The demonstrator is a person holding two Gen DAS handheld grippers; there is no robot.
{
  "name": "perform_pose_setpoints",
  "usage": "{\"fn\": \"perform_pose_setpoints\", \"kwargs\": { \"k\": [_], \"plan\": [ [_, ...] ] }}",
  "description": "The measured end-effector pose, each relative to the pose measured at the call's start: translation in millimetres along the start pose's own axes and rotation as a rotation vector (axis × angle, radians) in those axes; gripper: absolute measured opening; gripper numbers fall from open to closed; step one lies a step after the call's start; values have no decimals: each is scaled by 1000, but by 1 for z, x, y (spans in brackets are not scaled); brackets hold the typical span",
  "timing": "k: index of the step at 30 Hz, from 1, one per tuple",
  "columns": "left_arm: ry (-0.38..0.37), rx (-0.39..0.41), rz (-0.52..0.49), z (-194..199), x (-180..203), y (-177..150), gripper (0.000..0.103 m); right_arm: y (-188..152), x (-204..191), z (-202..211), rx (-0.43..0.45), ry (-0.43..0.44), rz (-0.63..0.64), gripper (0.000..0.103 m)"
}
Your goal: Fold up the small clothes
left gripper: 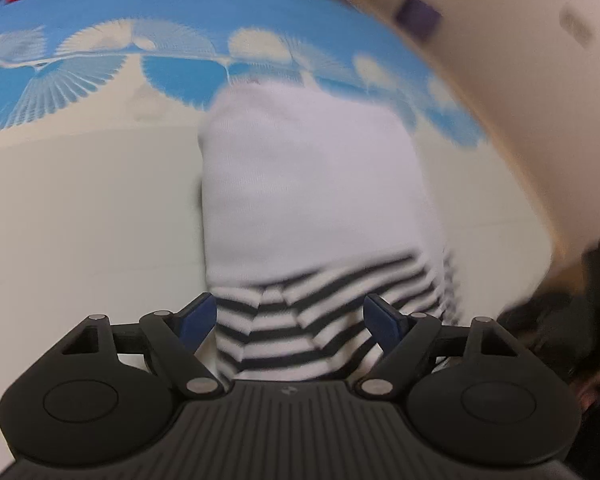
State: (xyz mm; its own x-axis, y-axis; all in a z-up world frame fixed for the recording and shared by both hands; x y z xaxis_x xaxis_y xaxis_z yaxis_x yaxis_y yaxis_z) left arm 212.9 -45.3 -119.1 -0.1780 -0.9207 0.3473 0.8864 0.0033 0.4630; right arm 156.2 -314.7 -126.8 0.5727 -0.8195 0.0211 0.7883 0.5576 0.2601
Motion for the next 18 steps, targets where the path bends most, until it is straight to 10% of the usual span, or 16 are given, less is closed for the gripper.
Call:
{"fn": "perform_pose_setpoints", "kwargs": {
  "k": [3, 6, 10, 18],
  "plan": [
    [127, -89, -13, -26, -18, -17, 94, 4, 5, 3, 6, -10, -22, 1],
    [122, -66, 1, -18, -18, -8, 92, 14, 14, 25, 80, 34, -109, 5],
    [71, -45, 41, -5, -17, -1, 90, 33, 41, 67, 285, 88, -327, 41],
    [57, 24, 134, 8, -36, 23, 90, 81, 83, 60, 456, 154, -607, 54]
  ]
}}
Point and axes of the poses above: each gripper's, at about its wrist camera, not at the fingertips, and z roughly against the way its jaws point, x to its right, y to its top, the point moved 9 cm from there along -z, roughly the way its jaws point, and after that the axes turned 3 degrees about z, right-handed, at the moved point
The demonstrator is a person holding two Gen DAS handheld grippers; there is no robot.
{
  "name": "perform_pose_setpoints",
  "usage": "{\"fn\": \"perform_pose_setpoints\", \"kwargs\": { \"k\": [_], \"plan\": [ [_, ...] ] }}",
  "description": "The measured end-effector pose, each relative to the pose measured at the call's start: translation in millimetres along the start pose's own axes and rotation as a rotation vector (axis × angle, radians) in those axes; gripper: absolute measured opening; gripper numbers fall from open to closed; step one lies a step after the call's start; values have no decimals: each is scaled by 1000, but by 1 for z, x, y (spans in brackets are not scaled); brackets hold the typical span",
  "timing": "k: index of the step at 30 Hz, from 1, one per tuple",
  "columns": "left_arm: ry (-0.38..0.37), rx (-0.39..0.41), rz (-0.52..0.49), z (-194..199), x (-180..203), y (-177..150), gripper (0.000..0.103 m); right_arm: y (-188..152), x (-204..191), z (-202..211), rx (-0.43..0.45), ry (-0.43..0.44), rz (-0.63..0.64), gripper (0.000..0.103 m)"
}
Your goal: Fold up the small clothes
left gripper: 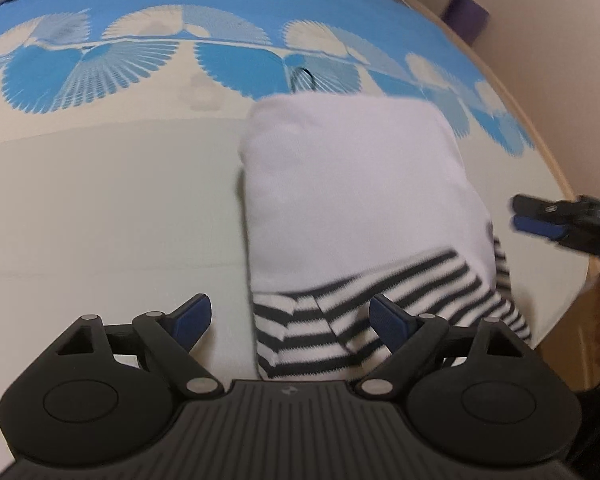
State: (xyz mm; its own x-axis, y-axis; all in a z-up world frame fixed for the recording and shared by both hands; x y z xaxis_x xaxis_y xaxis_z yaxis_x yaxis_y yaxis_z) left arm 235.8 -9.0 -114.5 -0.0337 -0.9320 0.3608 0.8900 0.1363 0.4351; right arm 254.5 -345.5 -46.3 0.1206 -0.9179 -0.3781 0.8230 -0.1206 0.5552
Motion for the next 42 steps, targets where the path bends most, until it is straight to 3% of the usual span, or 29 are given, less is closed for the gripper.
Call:
{"fn": "perform_pose_setpoints", "kwargs": {
  "k": [6, 8, 9, 11, 13, 15, 17, 19, 21, 24, 27, 29, 31, 32, 34, 36, 38, 39, 40, 42],
  "plan": [
    [-14, 36, 81, 5, -10, 14, 90, 1, -8, -66, -69, -98, -14, 54],
    [-29, 42, 117, 5, -11, 18, 90, 4, -17, -74, -49, -115, 28, 37],
    [-41, 40, 135, 5, -11, 20, 90, 5, -22, -77, -47, -94, 39, 13],
    [-72, 32, 164, 3, -9, 22, 90, 10, -30, -74, -19, -57, 44, 6],
    [-98, 26, 171, 0, -3, 24, 90, 22, -28, -68, 48, -56, 38, 5],
    [-110, 19, 168, -4, 2, 25, 90, 33, -12, -61, 106, -120, -2, 3],
    [-110, -9, 165, -11, 6, 21, 90, 30, 7, -64, 79, -281, 28, 3],
    [-108, -53, 164, -20, 9, 13, 90, 18, 21, -76, -12, -333, 13, 3],
    [-88, -106, 133, -30, 12, 4, 90, 7, 28, -85, -77, -353, 6, 3],
    [-46, -135, 89, -37, 11, -5, 91, 6, 25, -84, -73, -348, 34, 3],
    [-132, -102, 93, -26, 21, 2, 89, 4, 27, -81, -68, -353, 41, 2],
    [-176, -110, 30, -26, 32, 0, 89, 10, 29, -77, -38, -357, 28, 2],
    [-79, -170, -81, -40, 33, -17, 91, 17, 30, -71, -3, -354, 17, 0],
    [-15, -186, -110, -47, 28, -24, 93, 19, 33, -67, 14, -395, 26, 0],
    [-21, -186, -73, -45, 25, -21, 93, 22, 42, -60, 33, -443, 20, 0],
    [-72, -143, -23, -33, 24, -8, 92, 26, 48, -52, 70, -383, -64, 1],
    [-89, -87, 34, -26, 18, 6, 92, 29, 46, -45, 97, -297, -111, 6],
    [-95, -68, 71, -24, 13, 12, 92, 28, 42, -43, 101, -243, -123, 24],
    [-99, -57, 116, -24, 7, 18, 92, 26, 37, -41, 98, -190, -127, 54],
    [-117, -45, 219, -28, -5, 28, 92, 19, 28, -43, 68, -119, -106, 81]
  ]
}}
Point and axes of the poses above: each gripper's, at about its wrist camera, not at the fingertips, and z roughly against the way its jaws point, x to its right, y to its top, the point moved 9 cm from there along -z, roughly the way its jaws point, and after that the axes turned 3 degrees about z, right-handed, at the moved point
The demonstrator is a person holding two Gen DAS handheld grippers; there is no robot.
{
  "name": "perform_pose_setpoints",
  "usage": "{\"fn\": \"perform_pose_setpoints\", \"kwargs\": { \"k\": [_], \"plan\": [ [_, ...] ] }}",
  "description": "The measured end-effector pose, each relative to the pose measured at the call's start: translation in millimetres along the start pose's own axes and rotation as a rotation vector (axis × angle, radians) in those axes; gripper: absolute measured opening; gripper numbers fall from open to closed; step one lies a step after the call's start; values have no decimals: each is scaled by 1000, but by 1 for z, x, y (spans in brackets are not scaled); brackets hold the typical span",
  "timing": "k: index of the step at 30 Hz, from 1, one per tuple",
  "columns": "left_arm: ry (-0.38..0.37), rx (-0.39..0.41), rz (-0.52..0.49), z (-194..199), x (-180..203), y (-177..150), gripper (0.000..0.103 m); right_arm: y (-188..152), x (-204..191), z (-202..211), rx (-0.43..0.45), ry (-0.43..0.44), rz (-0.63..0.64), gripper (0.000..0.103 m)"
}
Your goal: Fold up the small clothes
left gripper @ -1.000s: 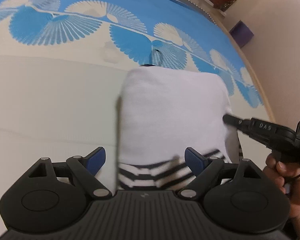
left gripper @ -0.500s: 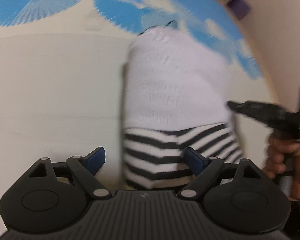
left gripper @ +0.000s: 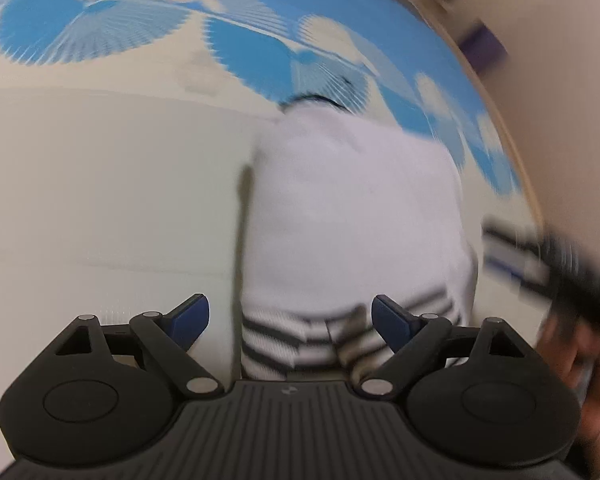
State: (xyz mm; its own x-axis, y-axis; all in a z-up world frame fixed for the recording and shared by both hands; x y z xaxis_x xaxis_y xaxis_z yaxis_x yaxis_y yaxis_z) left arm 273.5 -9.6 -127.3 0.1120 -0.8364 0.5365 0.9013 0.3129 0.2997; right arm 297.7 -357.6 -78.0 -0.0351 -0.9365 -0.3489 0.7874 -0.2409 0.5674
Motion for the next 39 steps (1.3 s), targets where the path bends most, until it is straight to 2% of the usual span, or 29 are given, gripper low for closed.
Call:
{"fn": "perform_pose_setpoints", "kwargs": {
  "k": [2, 5, 8, 11, 12, 13, 14, 15, 16, 17, 18, 20, 23, 26, 28, 29, 31, 32, 34, 37, 39],
  "plan": [
    [-22, 3, 70, -5, -5, 9, 92, -14, -5, -7, -70, 15, 61, 81],
    [-36, -28, 145, -23, -11, 14, 92, -33, 0, -23, -185, -49, 147, 81],
    [-92, -56, 215, -42, -9, 14, 92, -45, 10, -33, -263, -56, 107, 81],
    [-138, -70, 261, -58, -5, 11, 92, -49, 14, -37, -283, -49, 63, 77],
    [-145, -70, 267, -62, -3, 11, 92, -50, 14, -38, -288, -41, 55, 70],
    [-147, -67, 260, -65, -1, 10, 91, -51, 13, -38, -294, -27, 47, 58],
    [-144, -58, 237, -65, 2, 12, 84, -52, 10, -40, -297, -12, 41, 50],
    [-138, -49, 216, -63, 4, 14, 73, -52, 6, -40, -295, 8, 37, 31],
    [-139, -40, 193, -58, 7, 16, 65, -51, 3, -39, -290, 16, 43, 21],
    [-146, -29, 173, -53, 10, 18, 51, -50, -1, -38, -283, 17, 56, 18],
    [-148, -12, 136, -44, 14, 21, 46, -48, -4, -37, -276, 15, 69, 15],
    [-115, 56, -21, -20, 30, 31, 44, -45, -13, -37, -264, 15, 98, 13],
    [-101, 175, -139, 17, 37, 52, 44, -43, -34, -37, -241, 56, 130, 11],
    [-68, 267, -156, 51, 17, 78, 44, -34, -66, -38, -182, 128, 127, 11],
    [-27, 310, -116, 68, -10, 93, 53, -27, -88, -39, -126, 179, 122, 11],
    [15, 345, -96, 77, -25, 99, 60, -23, -102, -42, -99, 205, 123, 10],
    [89, 391, -67, 88, -51, 108, 63, -22, -122, -49, -72, 213, 143, 10],
    [105, 381, -65, 91, -60, 107, 63, -24, -128, -56, -77, 199, 150, 10],
    [88, 315, -65, 93, -71, 96, 63, -28, -135, -72, -104, 162, 158, 10],
    [77, 196, -94, 78, -74, 72, 63, -31, -130, -87, -127, 52, 181, 10],
    [142, 124, -150, 58, -76, 62, 64, -30, -122, -91, -144, 33, 131, 10]
  ]
}}
Point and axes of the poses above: each gripper's, at about its wrist camera, not at the fingertips, and z roughly against the way its jaws point, x to its right, y to its top, the point moved 9 cm from there along -z, roughly the way its jaws point, and after that the axes turned 3 degrees about z, right-handed, at the moved point
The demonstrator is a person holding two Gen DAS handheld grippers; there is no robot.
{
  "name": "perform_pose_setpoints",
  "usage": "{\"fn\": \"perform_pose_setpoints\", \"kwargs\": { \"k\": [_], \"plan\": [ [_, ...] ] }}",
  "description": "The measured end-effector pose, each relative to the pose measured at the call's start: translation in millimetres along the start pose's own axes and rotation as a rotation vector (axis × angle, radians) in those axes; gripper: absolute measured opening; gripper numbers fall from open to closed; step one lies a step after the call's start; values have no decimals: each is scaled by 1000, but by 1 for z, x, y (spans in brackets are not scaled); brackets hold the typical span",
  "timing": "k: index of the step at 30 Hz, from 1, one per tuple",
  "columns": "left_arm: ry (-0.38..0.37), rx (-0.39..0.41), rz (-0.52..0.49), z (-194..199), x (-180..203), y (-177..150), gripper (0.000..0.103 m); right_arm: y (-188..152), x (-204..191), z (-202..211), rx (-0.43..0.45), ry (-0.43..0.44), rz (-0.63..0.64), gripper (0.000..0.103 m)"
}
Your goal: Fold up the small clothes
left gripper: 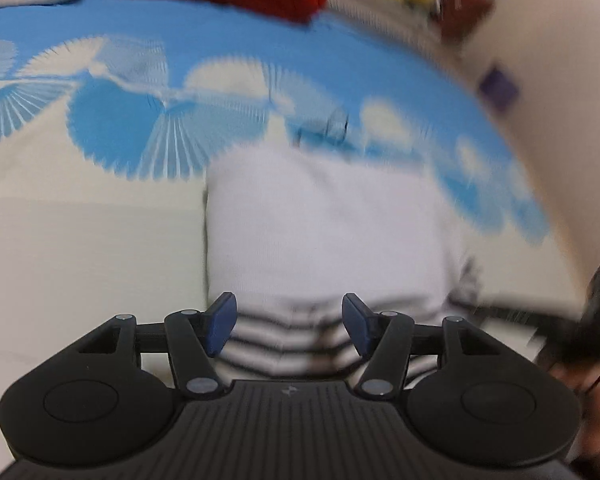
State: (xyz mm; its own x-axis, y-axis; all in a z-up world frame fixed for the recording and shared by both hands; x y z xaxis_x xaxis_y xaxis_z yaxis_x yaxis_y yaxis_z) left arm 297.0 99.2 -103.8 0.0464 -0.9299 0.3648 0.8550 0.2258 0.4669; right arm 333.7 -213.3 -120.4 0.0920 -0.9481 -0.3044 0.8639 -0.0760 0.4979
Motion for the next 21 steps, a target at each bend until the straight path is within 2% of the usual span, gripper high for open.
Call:
{"fn": "perform_pose_setpoints", "kwargs": {
  "k": [2, 3, 6, 8, 10, 11, 12, 13, 14, 15, 16, 18, 21],
  "plan": [
    [108, -95, -64, -22, -8, -24, 74, -3, 4, -3, -18, -9, -22, 11],
    [128, -100, -54, -24, -12, -27, 73, -3, 6, -2, -13, -26, -21, 13],
    [82, -50, 10, -5, -11, -21, 65, -6, 11, 10, 37, -83, -28, 24],
    [36, -1, -21, 15, -2, -23, 65, -6, 10, 20, 52, -42, -30, 31],
    [24, -18, -67, 15, 7, -31, 67, -10, 3, 29, 50, 20, -4, 44],
    [63, -67, -98, 6, 4, -41, 70, -15, -1, 30, 31, 49, 28, 47],
    [116, -108, -118, -4, -1, -49, 81, -22, -3, 26, -8, 69, 50, 49],
    [165, -116, -121, -9, -6, -53, 85, -34, -1, 17, -80, 67, 73, 48],
    [188, -101, -113, -5, -9, -53, 87, -48, 7, 7, -156, 21, 102, 51],
    [196, -86, -106, 1, -9, -52, 86, -57, 15, 2, -197, -32, 133, 54],
    [215, -60, -102, 12, -8, -51, 86, -61, 22, 5, -197, -90, 162, 52],
    [272, 16, -115, 36, -6, -48, 87, -51, 25, 25, -111, -182, 200, 51],
    [321, 132, -107, 80, 5, -45, 91, -29, 17, 80, 105, -259, 290, 53]
  ]
}}
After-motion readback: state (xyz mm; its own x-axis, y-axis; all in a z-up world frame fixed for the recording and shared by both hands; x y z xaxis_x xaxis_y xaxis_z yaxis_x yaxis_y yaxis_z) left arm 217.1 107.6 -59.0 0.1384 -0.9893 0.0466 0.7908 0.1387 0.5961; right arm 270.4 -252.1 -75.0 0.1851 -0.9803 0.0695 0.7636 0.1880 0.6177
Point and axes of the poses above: each gripper's, at about its wrist camera, not at the fingertips, and z roughly against the way its jaws point, x to its right, y to its top, the point moved 9 cm from there along -z, roughly the way its jaws point, and after that the axes turned 3 degrees about z, right-handed, at the moved point
